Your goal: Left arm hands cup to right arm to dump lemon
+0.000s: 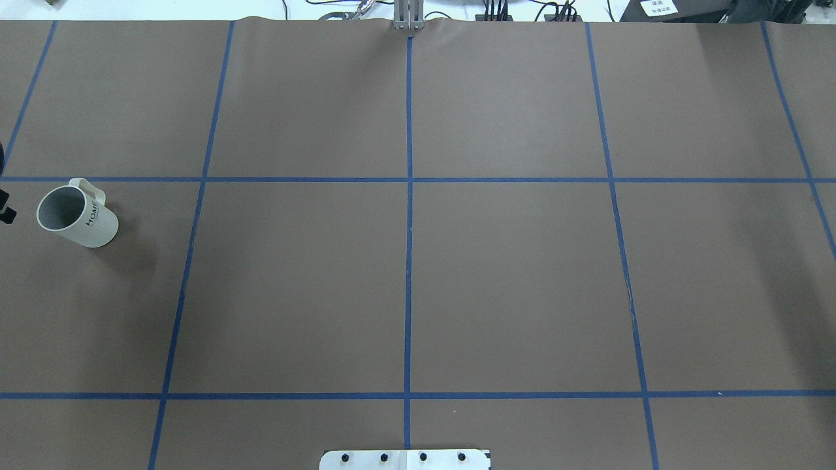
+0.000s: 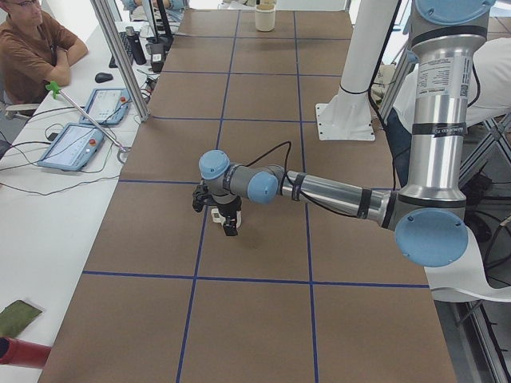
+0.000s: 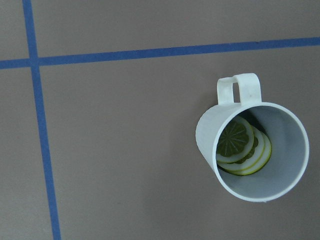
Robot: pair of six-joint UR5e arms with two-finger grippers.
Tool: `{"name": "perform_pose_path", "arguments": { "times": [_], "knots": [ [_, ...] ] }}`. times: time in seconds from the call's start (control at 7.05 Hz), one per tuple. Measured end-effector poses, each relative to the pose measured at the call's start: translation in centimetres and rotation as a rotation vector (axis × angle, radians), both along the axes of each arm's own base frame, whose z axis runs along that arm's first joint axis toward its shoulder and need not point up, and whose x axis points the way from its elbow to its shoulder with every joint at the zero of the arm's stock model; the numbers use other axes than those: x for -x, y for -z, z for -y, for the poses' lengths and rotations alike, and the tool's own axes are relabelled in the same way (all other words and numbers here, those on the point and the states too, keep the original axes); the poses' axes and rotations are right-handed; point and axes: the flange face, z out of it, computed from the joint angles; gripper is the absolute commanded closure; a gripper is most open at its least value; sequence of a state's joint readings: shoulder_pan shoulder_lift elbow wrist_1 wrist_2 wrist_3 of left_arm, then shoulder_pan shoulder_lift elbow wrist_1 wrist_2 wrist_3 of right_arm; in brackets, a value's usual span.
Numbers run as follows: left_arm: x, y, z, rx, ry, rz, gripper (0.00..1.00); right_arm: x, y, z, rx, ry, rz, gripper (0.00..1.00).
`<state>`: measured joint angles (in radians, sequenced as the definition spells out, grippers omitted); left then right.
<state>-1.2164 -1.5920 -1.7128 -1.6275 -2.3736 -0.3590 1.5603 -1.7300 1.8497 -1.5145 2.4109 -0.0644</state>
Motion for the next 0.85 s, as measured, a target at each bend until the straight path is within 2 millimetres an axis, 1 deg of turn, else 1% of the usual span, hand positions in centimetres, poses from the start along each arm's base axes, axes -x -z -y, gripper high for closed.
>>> {"name": "perform_pose_path", "arguments": {
  "times": [0.14, 0.28, 0.57, 0.71, 0.85],
  "knots": [
    [-0.9, -0.1, 1.5, 0.01, 0.007, 0.0, 0.0, 0.1, 0.0, -0.1, 0.0, 0.002, 0.01, 0.0],
    [-1.7, -0.4, 2.5, 0.017, 0.007, 0.0, 0.0, 0.1, 0.0, -0.1, 0.001, 0.003, 0.017, 0.0],
    [-3.4, -1.0, 3.3, 0.027, -0.007, 0.002, 0.0, 0.2, -0.1, -0.3, 0.004, 0.006, 0.024, 0.0],
    [-4.3, -1.2, 3.3, 0.033, -0.015, 0.003, 0.08, 0.2, -0.1, -0.3, 0.005, 0.007, 0.026, 0.0],
    [-5.2, -1.3, 3.3, 0.04, -0.023, 0.004, 0.54, 0.2, -0.2, -0.3, 0.006, 0.007, 0.027, 0.0]
  ]
}}
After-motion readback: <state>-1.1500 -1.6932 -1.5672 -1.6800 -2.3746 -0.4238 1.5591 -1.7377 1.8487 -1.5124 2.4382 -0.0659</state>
